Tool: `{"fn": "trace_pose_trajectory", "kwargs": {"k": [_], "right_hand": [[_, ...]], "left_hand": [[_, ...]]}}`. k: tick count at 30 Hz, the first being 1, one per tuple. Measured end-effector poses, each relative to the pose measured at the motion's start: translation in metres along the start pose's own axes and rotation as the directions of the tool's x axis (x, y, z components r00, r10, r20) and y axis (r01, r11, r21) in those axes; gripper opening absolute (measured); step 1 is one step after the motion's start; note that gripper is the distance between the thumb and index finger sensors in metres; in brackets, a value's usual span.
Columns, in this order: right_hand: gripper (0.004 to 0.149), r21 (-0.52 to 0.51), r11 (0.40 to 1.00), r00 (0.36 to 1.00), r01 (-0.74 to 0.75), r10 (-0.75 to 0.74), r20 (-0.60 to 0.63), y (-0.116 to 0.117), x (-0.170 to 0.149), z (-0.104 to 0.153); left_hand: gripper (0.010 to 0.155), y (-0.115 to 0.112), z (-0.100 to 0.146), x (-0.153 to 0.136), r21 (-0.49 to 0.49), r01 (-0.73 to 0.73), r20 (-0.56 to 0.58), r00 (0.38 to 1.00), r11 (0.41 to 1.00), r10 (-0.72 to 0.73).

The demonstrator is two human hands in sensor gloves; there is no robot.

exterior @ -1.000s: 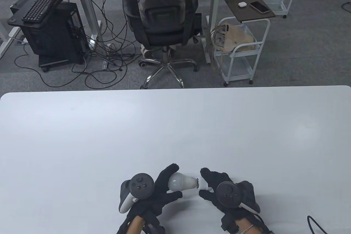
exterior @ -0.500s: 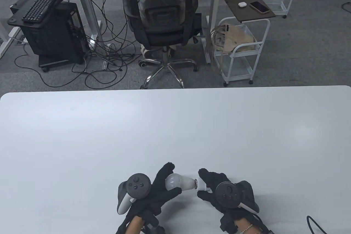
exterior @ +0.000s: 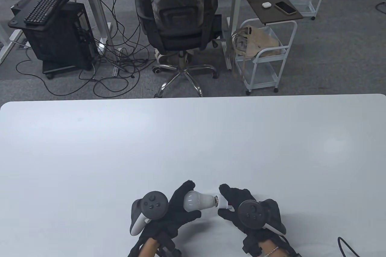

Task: Unscrew light bulb from socket

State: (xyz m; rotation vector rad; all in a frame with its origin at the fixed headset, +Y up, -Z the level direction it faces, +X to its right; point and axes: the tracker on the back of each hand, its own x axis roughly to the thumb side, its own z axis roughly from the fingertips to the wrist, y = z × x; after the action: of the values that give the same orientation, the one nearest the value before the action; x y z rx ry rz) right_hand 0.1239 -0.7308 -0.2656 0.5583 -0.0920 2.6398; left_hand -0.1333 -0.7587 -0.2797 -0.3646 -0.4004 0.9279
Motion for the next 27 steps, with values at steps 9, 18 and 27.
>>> {"fn": "trace_pose_trajectory", "kwargs": {"k": [9, 18, 27], "right_hand": [[0.071, 0.003, 1.0, 1.0, -0.008, 0.008, -0.014, 0.0, -0.002, 0.001], [0.072, -0.038, 0.994, 0.991, 0.1, -0.103, -0.084, -0.007, -0.014, 0.001], [0.071, -0.093, 0.983, 0.981, 0.16, -0.169, -0.092, -0.016, -0.017, 0.003]], "left_hand": [[0.08, 0.007, 0.002, -0.003, 0.036, -0.048, -0.013, 0.999, 0.998, 0.049], [0.081, 0.02, 0.007, -0.006, 0.185, 0.065, -0.1, 0.994, 0.981, -0.048], [0.08, 0.041, 0.001, -0.011, 0.329, 0.262, -0.368, 0.92, 0.907, -0.133]]}}
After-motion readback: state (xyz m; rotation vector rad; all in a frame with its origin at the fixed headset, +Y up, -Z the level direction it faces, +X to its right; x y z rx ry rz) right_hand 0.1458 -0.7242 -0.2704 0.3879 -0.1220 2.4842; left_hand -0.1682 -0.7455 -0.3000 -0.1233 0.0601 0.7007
